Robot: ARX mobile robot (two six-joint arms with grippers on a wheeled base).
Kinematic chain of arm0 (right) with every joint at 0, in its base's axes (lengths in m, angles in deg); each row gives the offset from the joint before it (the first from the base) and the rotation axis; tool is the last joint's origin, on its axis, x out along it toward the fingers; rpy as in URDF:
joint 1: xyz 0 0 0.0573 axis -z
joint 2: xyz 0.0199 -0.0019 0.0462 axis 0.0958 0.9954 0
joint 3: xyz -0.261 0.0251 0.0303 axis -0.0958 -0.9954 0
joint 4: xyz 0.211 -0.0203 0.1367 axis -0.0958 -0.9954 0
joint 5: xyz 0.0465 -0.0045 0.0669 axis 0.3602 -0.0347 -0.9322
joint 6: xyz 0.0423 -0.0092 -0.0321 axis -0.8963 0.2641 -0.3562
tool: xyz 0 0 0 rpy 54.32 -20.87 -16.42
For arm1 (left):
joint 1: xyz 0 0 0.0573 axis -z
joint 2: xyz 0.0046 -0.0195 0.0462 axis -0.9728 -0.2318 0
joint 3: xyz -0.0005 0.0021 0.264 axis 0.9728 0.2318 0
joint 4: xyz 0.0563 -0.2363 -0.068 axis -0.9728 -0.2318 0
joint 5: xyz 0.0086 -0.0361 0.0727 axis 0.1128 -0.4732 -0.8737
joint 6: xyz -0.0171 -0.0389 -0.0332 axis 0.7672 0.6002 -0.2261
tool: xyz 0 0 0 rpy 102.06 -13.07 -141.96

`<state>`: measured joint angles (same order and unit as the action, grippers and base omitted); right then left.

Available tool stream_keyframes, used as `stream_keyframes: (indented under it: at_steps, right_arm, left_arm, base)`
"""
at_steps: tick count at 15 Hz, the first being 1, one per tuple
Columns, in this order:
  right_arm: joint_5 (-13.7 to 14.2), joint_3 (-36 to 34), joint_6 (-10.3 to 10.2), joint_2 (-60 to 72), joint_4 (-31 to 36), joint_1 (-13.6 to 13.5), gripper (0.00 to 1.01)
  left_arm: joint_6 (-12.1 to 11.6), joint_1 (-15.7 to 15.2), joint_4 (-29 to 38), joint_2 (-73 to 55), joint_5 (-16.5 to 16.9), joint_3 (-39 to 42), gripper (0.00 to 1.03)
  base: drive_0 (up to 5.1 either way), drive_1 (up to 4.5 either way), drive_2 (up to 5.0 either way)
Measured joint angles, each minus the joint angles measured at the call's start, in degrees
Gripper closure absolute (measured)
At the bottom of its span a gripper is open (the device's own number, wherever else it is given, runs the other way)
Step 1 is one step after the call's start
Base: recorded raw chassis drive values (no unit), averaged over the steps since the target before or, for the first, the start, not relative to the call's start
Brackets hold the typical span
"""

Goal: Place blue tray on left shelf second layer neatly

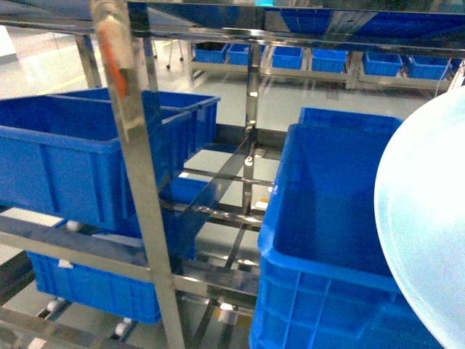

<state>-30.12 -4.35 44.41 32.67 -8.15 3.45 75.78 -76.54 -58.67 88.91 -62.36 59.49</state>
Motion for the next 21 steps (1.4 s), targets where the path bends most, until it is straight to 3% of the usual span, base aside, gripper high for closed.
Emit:
stream_keyframes:
  at_steps: [12,14,15,16,18,20,21]
  right_arm:
    - [0.0,0.0,0.0,0.0,0.0,0.0,0.99]
    - [14.8,-2.2,-1.8,-1.3,7.4,-4.2,0.99]
    - [20.1,-2.2,-2.5,-1.4,8.1,-4.4,0.99]
    - [22.0,-2.2,-3.7,-0.9,7.8,-4.1,0.99]
    - [21.7,-2.2,-6.6,1.7,8.3,-4.9,0.99]
    - [19.8,-2.2,-11.7,5.8,10.5,-6.7,0.99]
    - [19.3,-2.4,-15.5,9.6,13.2,-7.6,0.99]
  left_arm:
    - [0.0,0.1,0.0,0.0,0.0,0.0,0.05]
    - [0.0,0.1,0.0,0.0,0.0,0.0,0.05]
    - [0.0,0.1,0.0,0.0,0.0,0.0,0.05]
    - [0.0,0.1,0.0,0.0,0.0,0.0,0.05]
    - [0.0,0.1,0.0,0.0,0.0,0.0,0.05]
    - [0.0,0.1,0.0,0.0,0.0,0.0,0.05]
    - [0.0,0.1,0.0,0.0,0.0,0.0,0.05]
  base:
    - [-0.2,-0.15,-0.2]
    - [0.0,0.00,0.0]
    - [0.0,0.00,0.0]
    - [0.0,0.00,0.0]
    - [0.0,0.00,0.0]
    - [0.0,0.00,0.0]
    - [0.0,0.00,0.0]
